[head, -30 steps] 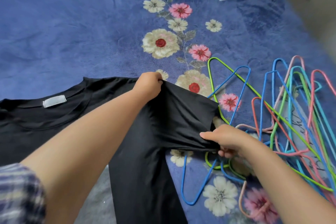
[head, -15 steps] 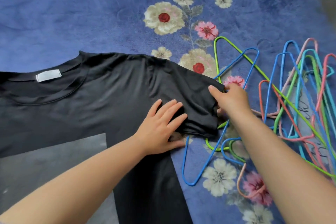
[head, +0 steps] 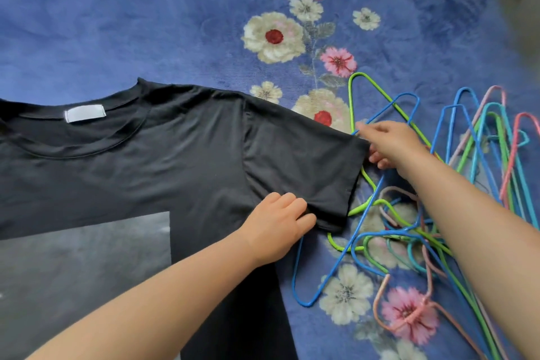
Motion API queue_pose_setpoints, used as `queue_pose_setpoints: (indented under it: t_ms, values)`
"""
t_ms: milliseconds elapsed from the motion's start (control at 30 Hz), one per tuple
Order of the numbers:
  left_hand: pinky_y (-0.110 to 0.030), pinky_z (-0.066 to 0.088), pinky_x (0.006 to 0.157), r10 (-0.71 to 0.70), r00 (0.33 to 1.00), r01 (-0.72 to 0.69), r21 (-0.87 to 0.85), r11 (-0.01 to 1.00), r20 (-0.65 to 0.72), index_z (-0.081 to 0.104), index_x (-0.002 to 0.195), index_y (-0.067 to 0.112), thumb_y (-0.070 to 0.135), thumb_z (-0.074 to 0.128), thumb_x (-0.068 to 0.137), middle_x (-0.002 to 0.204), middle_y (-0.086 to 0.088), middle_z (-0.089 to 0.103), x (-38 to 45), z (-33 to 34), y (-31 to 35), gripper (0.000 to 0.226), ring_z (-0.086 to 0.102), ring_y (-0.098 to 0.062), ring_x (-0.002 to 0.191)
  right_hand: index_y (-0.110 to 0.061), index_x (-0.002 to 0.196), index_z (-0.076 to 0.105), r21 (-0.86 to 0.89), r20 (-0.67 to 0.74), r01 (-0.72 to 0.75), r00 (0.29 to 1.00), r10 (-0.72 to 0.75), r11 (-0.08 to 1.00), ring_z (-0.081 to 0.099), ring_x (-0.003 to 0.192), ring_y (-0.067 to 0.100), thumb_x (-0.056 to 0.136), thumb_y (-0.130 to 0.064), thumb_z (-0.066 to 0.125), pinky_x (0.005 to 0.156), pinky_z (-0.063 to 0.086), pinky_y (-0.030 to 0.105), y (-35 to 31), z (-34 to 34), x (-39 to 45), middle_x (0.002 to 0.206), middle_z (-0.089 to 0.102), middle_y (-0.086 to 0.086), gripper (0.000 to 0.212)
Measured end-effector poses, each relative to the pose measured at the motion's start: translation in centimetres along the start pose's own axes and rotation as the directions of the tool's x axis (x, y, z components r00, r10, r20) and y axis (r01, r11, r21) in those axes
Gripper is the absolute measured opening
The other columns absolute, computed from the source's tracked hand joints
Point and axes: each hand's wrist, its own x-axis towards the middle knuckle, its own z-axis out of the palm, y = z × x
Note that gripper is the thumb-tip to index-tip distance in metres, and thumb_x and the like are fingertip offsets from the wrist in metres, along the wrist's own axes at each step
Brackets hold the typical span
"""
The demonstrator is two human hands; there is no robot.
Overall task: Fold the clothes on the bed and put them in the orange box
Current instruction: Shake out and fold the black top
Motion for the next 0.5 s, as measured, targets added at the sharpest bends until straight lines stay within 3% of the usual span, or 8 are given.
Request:
queue_pose_setpoints:
  t_ms: [100,133,167,233,267,333,400,500]
  values:
    - [-0.025,0.021,0.054,-0.063,0.996,0.063,0.007,0.998,0.068,0.06,0.061,0.021,0.015,0.037,0.063,0.061,0.004,0.048,0.9,-0.5,0.6,0.024,0.046,-0.017,0.055,-0.013,0.065,0.05,-0.452,0.08,0.111,0.993,-0.084,0.885,0.049,0.066,0.024,0.083,-0.028,0.067,0.055,0.036,0.03,0.2,0.1,0.2,0.064,0.051,0.005,0.029]
    - [-0.025,0.025,0.051,-0.097,0.994,0.098,-0.021,0.995,0.058,0.059,0.058,0.021,0.017,0.036,0.063,0.059,0.004,0.048,1.3,-0.7,0.8,0.024,0.047,-0.018,0.052,-0.012,0.06,0.044,-0.473,0.041,0.105,0.994,-0.097,0.875,0.048,0.064,0.026,0.083,-0.025,0.066,0.054,0.034,0.03,0.2,0.1,0.4,0.061,0.05,0.01,0.035]
    - [-0.022,0.027,0.048,-0.139,0.99,0.141,-0.06,0.988,0.033,0.059,0.056,0.02,0.019,0.037,0.064,0.057,0.003,0.048,1.6,-0.9,0.9,0.024,0.047,-0.018,0.051,-0.011,0.058,0.04,-0.407,0.017,0.097,0.995,-0.099,0.908,0.048,0.057,0.026,0.083,-0.022,0.065,0.052,0.034,0.03,0.0,0.0,0.4,0.059,0.049,0.013,0.037]
    - [-0.02,0.031,0.044,-0.239,0.971,0.231,-0.187,0.955,-0.022,0.059,0.058,0.015,0.024,0.04,0.067,0.057,0.0,0.048,1.7,-1.3,1.0,0.023,0.048,-0.021,0.05,-0.011,0.062,0.041,-0.033,0.006,0.035,0.999,-0.035,0.999,0.044,0.035,0.018,0.083,-0.013,0.063,0.039,0.033,0.022,-1.0,-0.3,0.0,0.057,0.044,0.014,0.031]
    - [-0.02,0.033,0.043,-0.305,0.951,0.281,-0.274,0.92,-0.051,0.057,0.06,0.014,0.027,0.042,0.069,0.058,-0.001,0.048,1.7,-1.4,1.0,0.022,0.047,-0.02,0.052,-0.012,0.062,0.04,0.139,0.018,-0.006,1.0,0.003,0.99,0.04,0.028,0.011,0.084,-0.009,0.06,0.033,0.03,0.016,-1.7,-0.5,-0.4,0.054,0.041,0.011,0.03]
    - [-0.022,0.03,0.05,-0.537,0.843,0.452,-0.49,0.745,-0.039,0.046,0.061,0.018,0.03,0.047,0.071,0.059,0.003,0.043,1.5,-2.6,1.4,0.016,0.039,-0.011,0.059,-0.014,0.062,0.037,0.306,0.034,-0.005,0.999,-0.006,0.952,0.036,0.023,0.004,0.087,-0.005,0.056,0.03,0.027,0.011,-3.3,-0.7,-1.3,0.048,0.04,0.004,0.033]
    - [-0.021,0.025,0.055,-0.74,0.664,0.607,-0.652,0.455,0.102,0.031,0.061,0.023,0.028,0.049,0.073,0.059,0.01,0.035,0.8,-4.3,1.5,0.022,0.034,-0.01,0.063,-0.014,0.063,0.039,0.394,0.062,0.063,0.994,-0.094,0.917,0.04,0.026,0.004,0.088,-0.005,0.054,0.033,0.029,0.011,-5.9,-0.3,-2.6,0.045,0.044,0.0,0.031]
    - [-0.018,0.029,0.055,-0.877,0.4,0.587,-0.809,0.022,0.267,0.035,0.063,0.018,0.014,0.054,0.083,0.058,0.007,0.035,-1.6,-6.4,0.9,0.028,0.032,-0.006,0.055,-0.014,0.065,0.044,0.507,0.148,0.164,0.951,-0.273,0.846,0.047,0.036,0.004,0.09,-0.005,0.052,0.042,0.037,0.017,-10.1,2.1,-4.9,0.04,0.049,-0.011,0.028]
